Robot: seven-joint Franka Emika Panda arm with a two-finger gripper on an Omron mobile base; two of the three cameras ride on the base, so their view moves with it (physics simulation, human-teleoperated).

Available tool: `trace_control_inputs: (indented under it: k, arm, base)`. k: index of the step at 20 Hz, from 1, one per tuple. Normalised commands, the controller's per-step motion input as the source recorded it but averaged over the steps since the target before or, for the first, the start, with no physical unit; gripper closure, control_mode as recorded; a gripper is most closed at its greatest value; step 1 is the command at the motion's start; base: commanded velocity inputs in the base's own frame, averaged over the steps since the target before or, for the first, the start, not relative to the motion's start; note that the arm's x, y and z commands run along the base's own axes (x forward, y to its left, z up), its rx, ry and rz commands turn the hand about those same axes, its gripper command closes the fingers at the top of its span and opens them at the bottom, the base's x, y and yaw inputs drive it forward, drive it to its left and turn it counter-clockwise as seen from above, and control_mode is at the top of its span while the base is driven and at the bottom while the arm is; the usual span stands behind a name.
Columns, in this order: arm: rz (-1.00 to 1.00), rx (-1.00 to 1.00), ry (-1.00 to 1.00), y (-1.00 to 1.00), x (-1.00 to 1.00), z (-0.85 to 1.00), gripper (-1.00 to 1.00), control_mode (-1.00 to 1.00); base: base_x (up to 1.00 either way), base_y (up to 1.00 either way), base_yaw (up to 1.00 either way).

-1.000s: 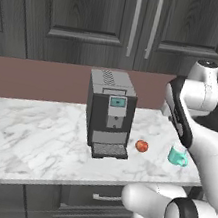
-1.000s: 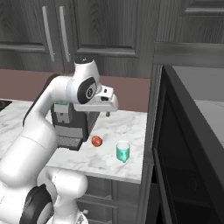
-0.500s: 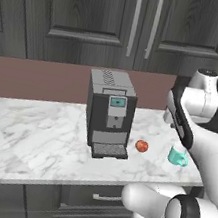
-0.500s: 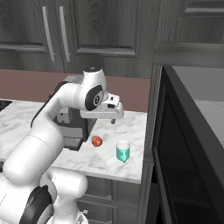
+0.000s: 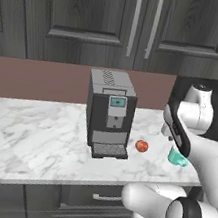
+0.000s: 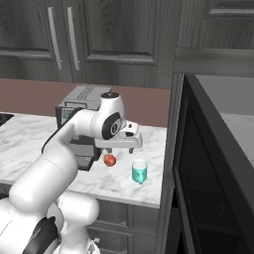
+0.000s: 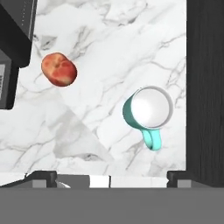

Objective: Pick the mug from the counter and place it inside the microwave. Then close the microwave.

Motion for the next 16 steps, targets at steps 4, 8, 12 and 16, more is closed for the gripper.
trace_control_inputs:
  k: [4,8,12,16]
  arm:
    - [0.04,0.0,0.12,-0.14,0.0,-0.26,-1.0,-1.0]
    - [0.01,0.0,0.07,-0.31,0.0,-0.09,-1.0,-1.0]
    - [0.0,0.0,0.0,-0.3,0.0,0.0,-1.0,-1.0]
    - [0.03,0.0,0.0,-0.09,0.0,-0.08,-1.0,-1.0]
  base:
    - [0.0,0.0,0.0]
    - [0.0,0.0,0.0]
    - [0.0,0.0,0.0]
    - [0.0,0.0,0.0]
